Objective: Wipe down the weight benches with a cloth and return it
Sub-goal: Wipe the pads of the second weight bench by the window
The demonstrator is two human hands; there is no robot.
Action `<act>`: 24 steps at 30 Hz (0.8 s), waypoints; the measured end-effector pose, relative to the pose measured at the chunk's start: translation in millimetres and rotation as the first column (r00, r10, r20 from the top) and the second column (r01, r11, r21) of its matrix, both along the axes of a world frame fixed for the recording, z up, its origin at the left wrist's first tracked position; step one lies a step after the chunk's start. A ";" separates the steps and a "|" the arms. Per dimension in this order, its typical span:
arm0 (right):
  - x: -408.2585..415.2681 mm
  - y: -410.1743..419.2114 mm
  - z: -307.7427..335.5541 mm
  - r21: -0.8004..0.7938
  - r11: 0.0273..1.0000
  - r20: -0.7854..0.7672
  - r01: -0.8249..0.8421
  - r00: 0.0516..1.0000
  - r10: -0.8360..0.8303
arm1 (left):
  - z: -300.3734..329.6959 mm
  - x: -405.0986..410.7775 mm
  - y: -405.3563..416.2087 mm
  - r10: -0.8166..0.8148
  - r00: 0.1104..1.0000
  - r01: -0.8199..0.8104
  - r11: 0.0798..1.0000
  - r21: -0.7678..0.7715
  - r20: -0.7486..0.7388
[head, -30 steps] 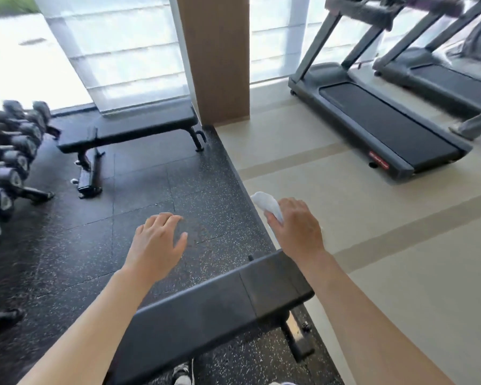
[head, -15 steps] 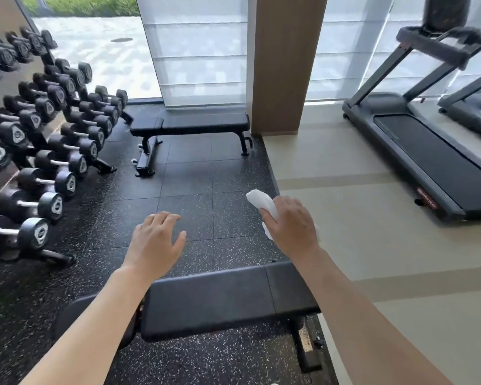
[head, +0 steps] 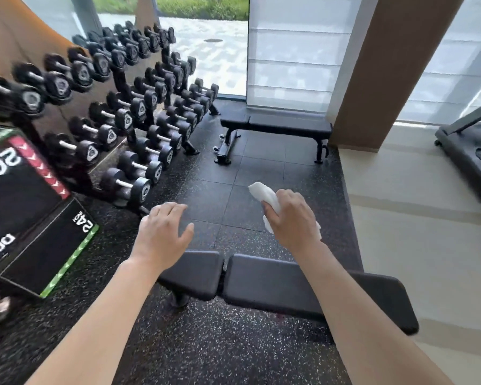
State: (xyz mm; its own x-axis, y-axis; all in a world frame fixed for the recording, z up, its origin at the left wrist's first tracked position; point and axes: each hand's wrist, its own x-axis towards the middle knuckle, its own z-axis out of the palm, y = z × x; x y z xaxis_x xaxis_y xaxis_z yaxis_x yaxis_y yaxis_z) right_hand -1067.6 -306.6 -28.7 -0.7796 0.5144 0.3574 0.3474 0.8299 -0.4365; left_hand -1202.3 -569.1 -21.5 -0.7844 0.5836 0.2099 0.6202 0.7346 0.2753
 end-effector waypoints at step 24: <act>-204.9 -173.1 -3.2 0.021 0.949 0.042 -0.314 0.949 0.313 | -6.0 -112.9 -199.4 0.329 0.944 -0.329 0.944 0.020 0.028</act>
State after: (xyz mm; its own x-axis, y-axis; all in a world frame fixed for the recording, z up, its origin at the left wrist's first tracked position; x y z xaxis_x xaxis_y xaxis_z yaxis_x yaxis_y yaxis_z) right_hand -1272.5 -479.7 -31.9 -0.9132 0.2325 0.3346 0.0839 0.9109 -0.4040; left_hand -1315.2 -768.5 -27.5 -0.9368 0.2873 0.1997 0.3383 0.8897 0.3067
